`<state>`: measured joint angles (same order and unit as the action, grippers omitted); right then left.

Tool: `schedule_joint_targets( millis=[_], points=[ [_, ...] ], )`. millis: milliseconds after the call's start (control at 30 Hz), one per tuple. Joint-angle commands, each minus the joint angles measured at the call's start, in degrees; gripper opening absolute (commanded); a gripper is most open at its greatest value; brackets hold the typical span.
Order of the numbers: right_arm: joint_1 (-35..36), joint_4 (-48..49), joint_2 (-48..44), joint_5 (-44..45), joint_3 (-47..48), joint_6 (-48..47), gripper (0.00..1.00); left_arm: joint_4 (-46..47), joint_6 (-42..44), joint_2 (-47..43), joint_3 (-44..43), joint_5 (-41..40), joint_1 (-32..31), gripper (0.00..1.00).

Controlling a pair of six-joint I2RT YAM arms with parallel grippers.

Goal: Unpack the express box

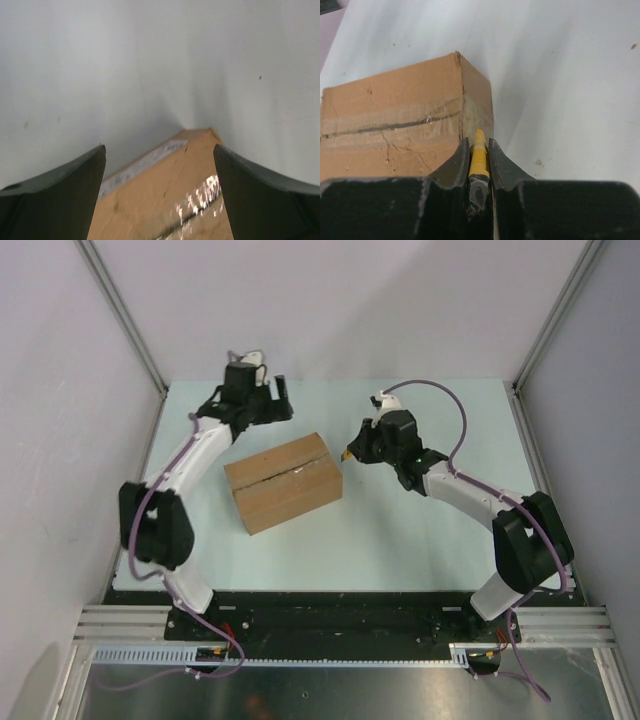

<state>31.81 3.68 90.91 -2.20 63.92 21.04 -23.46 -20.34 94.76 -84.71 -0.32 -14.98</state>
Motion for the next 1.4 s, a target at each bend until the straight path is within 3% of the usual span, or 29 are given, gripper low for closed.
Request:
schedule_joint_targets(
  millis=[0,333,600,700,900,1033,1367],
  points=[
    [1.76,1.41,1.02,-0.61,-1.25,0.50,0.00,1.31,10.99,8.15,-9.24,2.07,-5.83,0.93],
    [2.90,7.83,-5.30,-12.91,-12.31,6.82,0.00,1.23,13.74,14.66,-12.15,0.41,-9.36,0.91],
    [3.43,9.85,-8.03,-12.57,-15.40,9.19,0.00,0.70,14.80,13.35,-8.02,0.41,-11.12,0.87],
    [3.17,9.77,-9.78,-7.68,-16.19,10.94,0.00,0.00,14.89,11.68,-6.00,0.93,-11.73,0.86],
    [-2.72,13.09,-12.60,-5.88,-18.39,16.49,0.00,-1.05,14.10,9.48,-3.89,0.41,-14.98,0.77],
    [-3.77,14.51,-13.39,-7.64,-19.09,18.15,0.00,-2.11,13.31,9.48,-3.97,-7.76,-17.53,0.67],
    [-3.86,32.68,-9.45,-10.37,-25.42,34.14,0.00,-10.89,6.19,12.64,-8.63,-12.69,-18.24,0.43]
  ],
)
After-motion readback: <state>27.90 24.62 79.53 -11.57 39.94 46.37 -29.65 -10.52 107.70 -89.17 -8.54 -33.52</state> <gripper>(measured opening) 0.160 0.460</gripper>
